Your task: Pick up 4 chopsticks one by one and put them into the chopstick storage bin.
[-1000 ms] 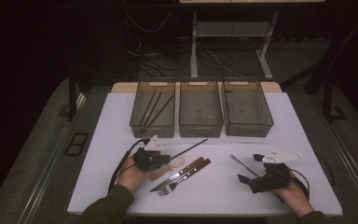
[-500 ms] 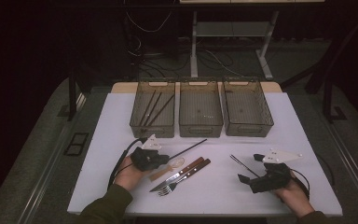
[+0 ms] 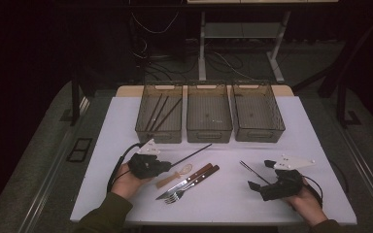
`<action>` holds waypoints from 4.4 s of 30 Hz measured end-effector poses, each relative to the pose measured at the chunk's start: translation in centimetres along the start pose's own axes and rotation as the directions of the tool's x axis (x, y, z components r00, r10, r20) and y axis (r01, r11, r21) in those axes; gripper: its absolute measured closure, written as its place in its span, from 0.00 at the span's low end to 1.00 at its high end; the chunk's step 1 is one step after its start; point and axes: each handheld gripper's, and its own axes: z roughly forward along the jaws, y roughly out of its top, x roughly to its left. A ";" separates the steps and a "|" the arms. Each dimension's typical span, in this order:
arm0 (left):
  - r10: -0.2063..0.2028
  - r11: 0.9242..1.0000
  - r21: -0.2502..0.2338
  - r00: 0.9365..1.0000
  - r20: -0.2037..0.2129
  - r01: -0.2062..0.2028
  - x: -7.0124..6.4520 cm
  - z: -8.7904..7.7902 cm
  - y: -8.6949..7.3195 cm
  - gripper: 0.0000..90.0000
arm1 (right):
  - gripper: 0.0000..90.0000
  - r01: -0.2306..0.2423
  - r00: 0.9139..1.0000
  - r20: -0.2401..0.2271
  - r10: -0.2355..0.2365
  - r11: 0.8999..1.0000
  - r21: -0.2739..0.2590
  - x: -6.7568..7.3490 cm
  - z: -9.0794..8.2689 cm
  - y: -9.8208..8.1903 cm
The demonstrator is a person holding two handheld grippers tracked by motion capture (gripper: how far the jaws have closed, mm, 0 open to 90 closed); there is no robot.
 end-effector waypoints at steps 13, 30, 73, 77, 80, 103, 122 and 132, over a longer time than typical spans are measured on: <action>-0.017 1.000 -0.022 1.000 0.020 0.017 0.1 -1.9 0.6 0.95 | 0.01 -0.022 1.000 -0.001 0.022 1.000 -0.006 -0.3 0.2 -0.2; -0.072 0.994 -0.086 0.997 0.012 0.072 2.0 -4.1 2.1 0.95 | 0.01 -0.020 1.000 0.004 0.020 1.000 -0.004 -0.3 0.2 -0.2; -0.302 0.953 -0.096 0.909 -0.288 0.287 12.7 -1.5 9.6 0.95 | 0.01 -0.019 1.000 -0.003 0.019 1.000 -0.013 -0.4 0.0 -0.2; -0.328 0.944 -0.080 0.885 -0.329 0.320 13.5 -0.7 9.5 0.95 | 0.01 -0.018 1.000 -0.005 0.018 1.000 -0.014 -0.4 0.0 -0.2; -0.359 0.932 -0.076 0.866 -0.347 0.355 14.0 0.0 9.2 0.95 | 0.01 -0.018 1.000 -0.006 0.018 1.000 -0.014 -0.4 0.0 -0.2; -0.375 0.911 0.004 0.834 -0.405 0.411 14.6 1.9 8.6 0.91 | 0.01 -0.013 1.000 -0.009 0.012 1.000 -0.018 -0.4 0.0 -0.2; -0.242 0.970 -0.070 0.909 -0.340 0.233 12.7 -0.3 9.3 0.47 | 0.01 -0.010 1.000 -0.006 0.009 1.000 -0.014 -0.3 0.0 -0.1; -0.169 0.984 -0.108 0.949 -0.266 0.145 10.1 -1.4 9.2 0.36 | 0.01 -0.011 1.000 -0.005 0.011 1.000 -0.010 -0.3 0.1 -0.1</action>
